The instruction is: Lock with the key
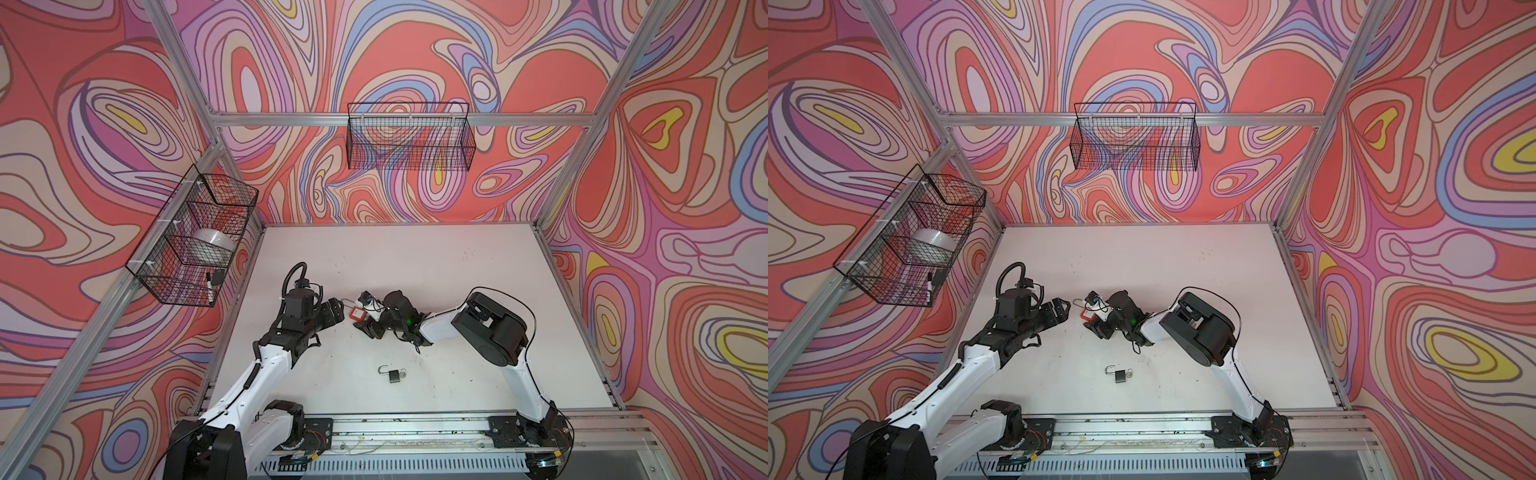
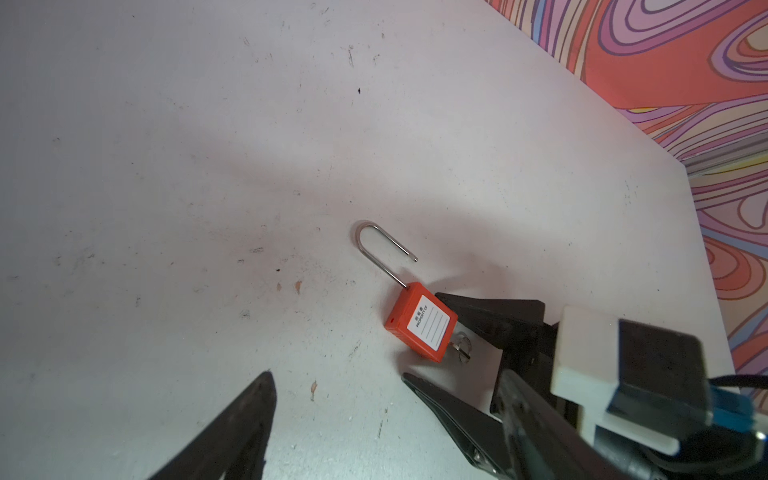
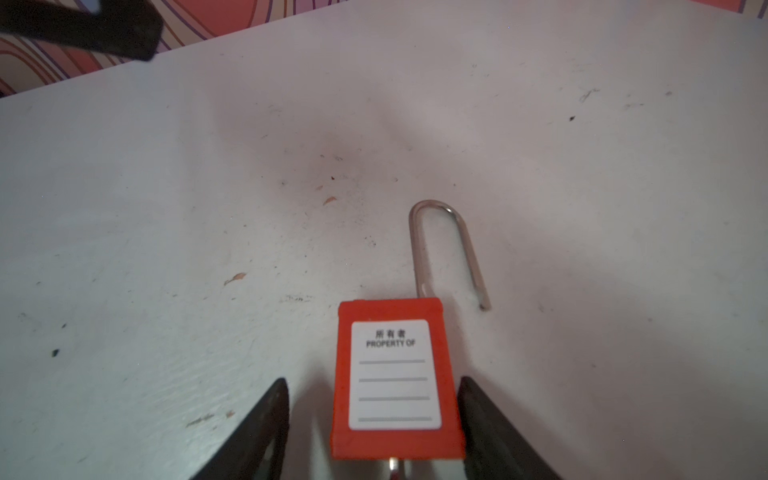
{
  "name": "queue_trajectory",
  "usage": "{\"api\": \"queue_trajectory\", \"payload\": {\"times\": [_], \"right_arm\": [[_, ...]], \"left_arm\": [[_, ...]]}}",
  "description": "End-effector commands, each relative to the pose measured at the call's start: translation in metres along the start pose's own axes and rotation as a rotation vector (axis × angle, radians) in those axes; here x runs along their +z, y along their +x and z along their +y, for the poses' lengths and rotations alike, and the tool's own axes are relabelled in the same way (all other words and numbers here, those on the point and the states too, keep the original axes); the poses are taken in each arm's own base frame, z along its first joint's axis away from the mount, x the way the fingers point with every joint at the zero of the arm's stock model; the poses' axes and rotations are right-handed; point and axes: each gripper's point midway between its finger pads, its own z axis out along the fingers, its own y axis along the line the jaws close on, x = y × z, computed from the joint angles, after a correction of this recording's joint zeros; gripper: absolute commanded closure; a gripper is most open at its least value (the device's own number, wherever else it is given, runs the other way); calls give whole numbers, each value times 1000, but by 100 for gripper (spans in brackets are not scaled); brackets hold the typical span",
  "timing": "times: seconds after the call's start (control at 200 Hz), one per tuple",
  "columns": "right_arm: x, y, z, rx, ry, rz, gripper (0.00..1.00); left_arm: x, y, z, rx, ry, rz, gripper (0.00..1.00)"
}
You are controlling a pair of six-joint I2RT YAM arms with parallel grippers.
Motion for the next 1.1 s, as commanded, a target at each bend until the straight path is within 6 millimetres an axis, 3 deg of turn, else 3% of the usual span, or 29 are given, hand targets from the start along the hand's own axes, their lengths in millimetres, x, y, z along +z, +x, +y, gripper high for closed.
{"api": "queue_trajectory", "payload": {"times": [0.0, 0.315, 0.536, 0.861, 1.092], "right_arm": [[10, 25, 6, 5, -44, 69, 44], [6, 18, 8, 2, -47, 58, 73], [-18, -10, 7, -8, -19, -10, 75], [-85, -64, -19, 106, 21, -178, 75], [-113, -91, -26, 111, 48, -244, 75]], "left_arm": [[1, 14, 2, -20, 24, 27, 18], [1, 26, -9, -78, 106, 67, 24], [-1, 30, -37, -154, 281, 101, 26], [3, 5, -97, -244, 593, 140, 33], [14, -9, -132, -278, 764, 198, 39]]}}
